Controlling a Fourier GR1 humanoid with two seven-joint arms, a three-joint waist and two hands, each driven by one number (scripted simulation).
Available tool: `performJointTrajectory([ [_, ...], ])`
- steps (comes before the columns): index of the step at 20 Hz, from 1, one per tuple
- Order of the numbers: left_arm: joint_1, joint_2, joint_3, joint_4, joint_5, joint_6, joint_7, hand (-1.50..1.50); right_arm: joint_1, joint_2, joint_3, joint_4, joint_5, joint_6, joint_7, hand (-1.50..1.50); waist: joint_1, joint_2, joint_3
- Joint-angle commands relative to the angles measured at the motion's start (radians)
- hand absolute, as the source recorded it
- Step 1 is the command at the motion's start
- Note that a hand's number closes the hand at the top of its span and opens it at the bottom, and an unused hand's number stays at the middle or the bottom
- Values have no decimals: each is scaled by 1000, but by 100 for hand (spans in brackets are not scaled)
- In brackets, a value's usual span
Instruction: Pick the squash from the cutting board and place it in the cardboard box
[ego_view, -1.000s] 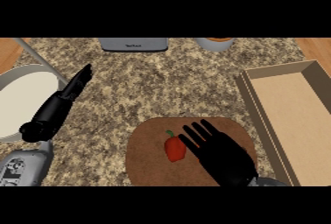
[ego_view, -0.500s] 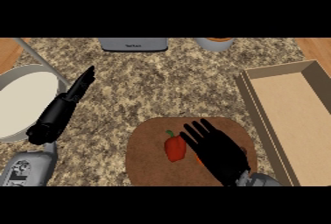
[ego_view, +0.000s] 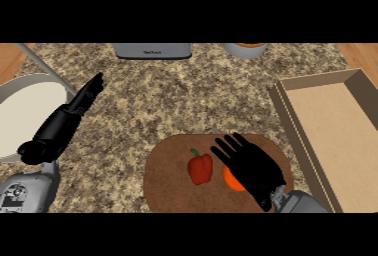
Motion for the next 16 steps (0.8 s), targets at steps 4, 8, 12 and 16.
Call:
performJointTrajectory([
  [4,13,-23,-3,-13,-12,-7,-3,0,-26,25,34,121,61,-154,-163,150,3,1,0],
  [8,1,-37,0,-21,-30,12,18,0,8,7,16,59,95,-236,-203,150,-1,-1,0],
  [12,18,-22,23,-11,-31,-6,-4,0,22,67,60,62,160,-274,-200,150,-1,-1,0],
  [16,3,-10,34,42,-16,-26,-40,0,-103,174,-169,199,73,-288,-95,150,7,5,0],
])
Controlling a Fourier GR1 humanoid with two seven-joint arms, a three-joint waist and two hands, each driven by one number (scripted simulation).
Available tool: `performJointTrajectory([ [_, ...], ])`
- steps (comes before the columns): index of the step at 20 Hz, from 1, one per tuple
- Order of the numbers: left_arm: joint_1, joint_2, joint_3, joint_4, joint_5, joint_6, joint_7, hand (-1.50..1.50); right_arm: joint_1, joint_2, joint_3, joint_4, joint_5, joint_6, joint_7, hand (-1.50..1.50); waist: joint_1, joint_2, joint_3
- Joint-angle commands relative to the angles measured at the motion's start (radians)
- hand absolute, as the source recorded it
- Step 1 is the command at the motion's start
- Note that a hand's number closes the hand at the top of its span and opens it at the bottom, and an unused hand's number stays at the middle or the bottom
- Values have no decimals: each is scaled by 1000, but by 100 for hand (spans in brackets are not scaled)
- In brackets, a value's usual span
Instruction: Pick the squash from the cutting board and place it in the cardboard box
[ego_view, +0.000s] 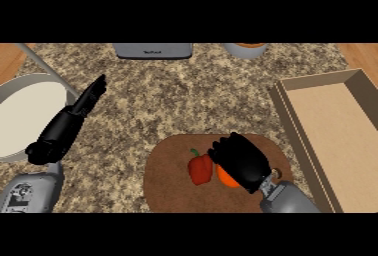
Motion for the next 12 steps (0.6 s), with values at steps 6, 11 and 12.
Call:
performJointTrajectory([
  [6,-20,-28,-30,19,-20,12,-15,0,-208,212,-415,224,-86,-109,483,150,31,19,2],
  [11,-9,10,8,-10,21,-32,1,0,-443,198,-439,360,27,-161,572,150,24,3,0],
  [12,2,-4,-14,-20,7,-27,-10,0,-491,215,-388,409,26,-203,655,150,36,4,0],
])
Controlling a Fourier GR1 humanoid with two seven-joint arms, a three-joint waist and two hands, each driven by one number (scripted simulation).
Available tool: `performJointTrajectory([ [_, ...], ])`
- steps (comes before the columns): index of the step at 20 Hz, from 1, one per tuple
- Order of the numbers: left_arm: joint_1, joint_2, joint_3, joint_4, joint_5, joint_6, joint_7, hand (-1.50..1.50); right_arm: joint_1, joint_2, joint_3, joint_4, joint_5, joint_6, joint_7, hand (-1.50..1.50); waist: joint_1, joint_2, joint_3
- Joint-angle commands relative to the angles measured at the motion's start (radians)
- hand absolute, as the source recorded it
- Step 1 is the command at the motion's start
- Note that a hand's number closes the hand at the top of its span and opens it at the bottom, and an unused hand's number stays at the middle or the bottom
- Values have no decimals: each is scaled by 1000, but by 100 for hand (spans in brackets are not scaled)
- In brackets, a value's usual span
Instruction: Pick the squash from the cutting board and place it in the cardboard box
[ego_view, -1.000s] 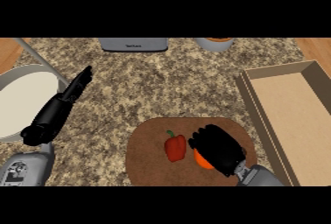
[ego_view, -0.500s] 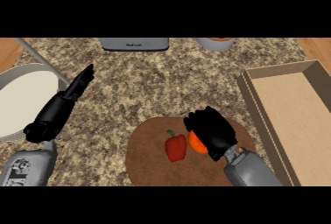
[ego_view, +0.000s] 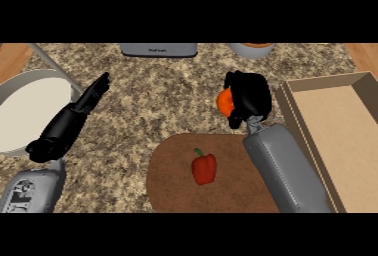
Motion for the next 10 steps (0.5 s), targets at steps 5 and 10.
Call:
performJointTrajectory([
  [5,-1,-31,-15,2,-34,37,2,0,-230,17,-104,45,77,-88,211,150,-19,-6,-1],
  [10,26,22,41,-10,3,2,-8,0,-220,-13,-215,-85,93,-161,383,150,-29,-12,0],
])
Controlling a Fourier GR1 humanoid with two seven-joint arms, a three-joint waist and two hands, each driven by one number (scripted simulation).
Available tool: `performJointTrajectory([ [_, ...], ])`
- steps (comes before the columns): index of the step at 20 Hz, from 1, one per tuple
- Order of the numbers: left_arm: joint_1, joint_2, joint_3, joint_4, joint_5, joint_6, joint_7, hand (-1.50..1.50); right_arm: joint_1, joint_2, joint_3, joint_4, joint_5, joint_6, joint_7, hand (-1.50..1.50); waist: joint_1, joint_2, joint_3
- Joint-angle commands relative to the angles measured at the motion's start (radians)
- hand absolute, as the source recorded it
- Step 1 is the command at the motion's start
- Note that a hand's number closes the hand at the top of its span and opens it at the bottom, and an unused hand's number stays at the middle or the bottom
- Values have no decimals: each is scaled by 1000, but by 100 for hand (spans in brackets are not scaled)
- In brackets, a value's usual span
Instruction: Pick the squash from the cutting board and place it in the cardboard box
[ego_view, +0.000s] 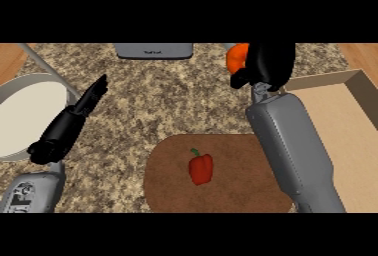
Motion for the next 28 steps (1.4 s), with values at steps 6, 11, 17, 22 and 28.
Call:
performJointTrajectory([
  [6,-29,13,19,50,-5,-9,-36,0,-51,-139,-190,-26,22,-83,133,150,-8,3,0],
  [11,-16,-5,20,9,-1,1,-5,0,71,-230,-262,-128,-63,-47,74,150,-12,0,0],
  [17,-18,-20,-3,2,-30,17,-1,0,81,-386,-370,53,-167,97,-50,150,-6,3,1],
  [22,14,-9,12,48,-34,13,-54,0,189,-417,-436,52,-293,284,-98,150,-19,0,0],
  [28,24,-20,6,-80,-11,4,44,0,273,-501,-479,90,-372,432,-170,150,-7,-1,1],
])
